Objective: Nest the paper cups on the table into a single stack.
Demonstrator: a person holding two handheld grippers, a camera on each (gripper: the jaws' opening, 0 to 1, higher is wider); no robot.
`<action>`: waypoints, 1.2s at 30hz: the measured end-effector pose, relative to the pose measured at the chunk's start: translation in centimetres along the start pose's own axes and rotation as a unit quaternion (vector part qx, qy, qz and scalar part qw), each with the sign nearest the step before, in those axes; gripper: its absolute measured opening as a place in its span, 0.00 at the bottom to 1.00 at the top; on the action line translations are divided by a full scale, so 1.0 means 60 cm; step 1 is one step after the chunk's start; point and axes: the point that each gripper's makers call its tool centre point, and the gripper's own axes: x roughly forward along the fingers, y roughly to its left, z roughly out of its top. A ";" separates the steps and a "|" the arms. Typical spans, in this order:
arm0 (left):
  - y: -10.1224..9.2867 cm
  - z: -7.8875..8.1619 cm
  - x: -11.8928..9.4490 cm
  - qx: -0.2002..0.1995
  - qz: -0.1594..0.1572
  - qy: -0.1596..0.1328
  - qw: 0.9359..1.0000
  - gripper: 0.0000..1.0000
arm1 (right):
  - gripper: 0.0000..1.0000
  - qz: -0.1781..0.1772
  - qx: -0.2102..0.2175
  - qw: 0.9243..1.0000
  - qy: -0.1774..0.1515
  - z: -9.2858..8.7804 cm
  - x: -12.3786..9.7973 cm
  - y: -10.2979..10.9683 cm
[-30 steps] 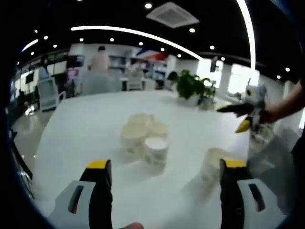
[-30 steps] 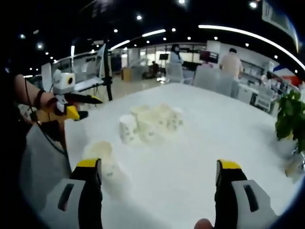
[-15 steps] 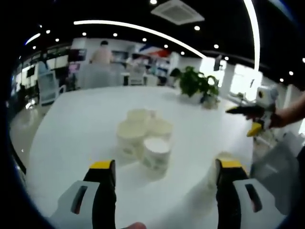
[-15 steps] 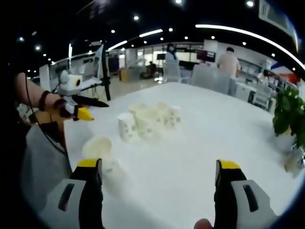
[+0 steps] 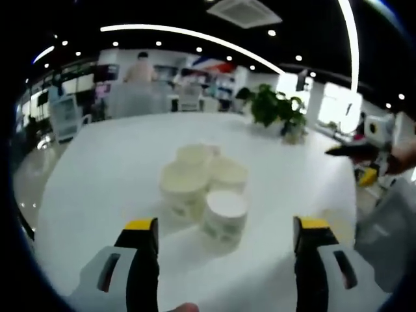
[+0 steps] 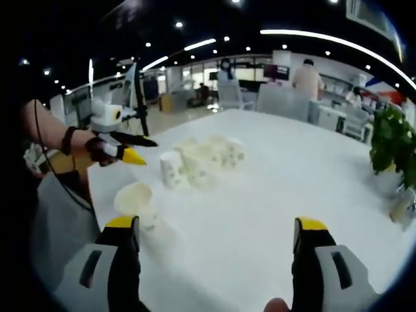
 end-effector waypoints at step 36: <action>-0.002 -0.008 0.054 -0.024 0.014 0.024 0.999 0.59 | 0.95 0.017 0.016 1.000 0.002 -0.016 -0.005 0.011</action>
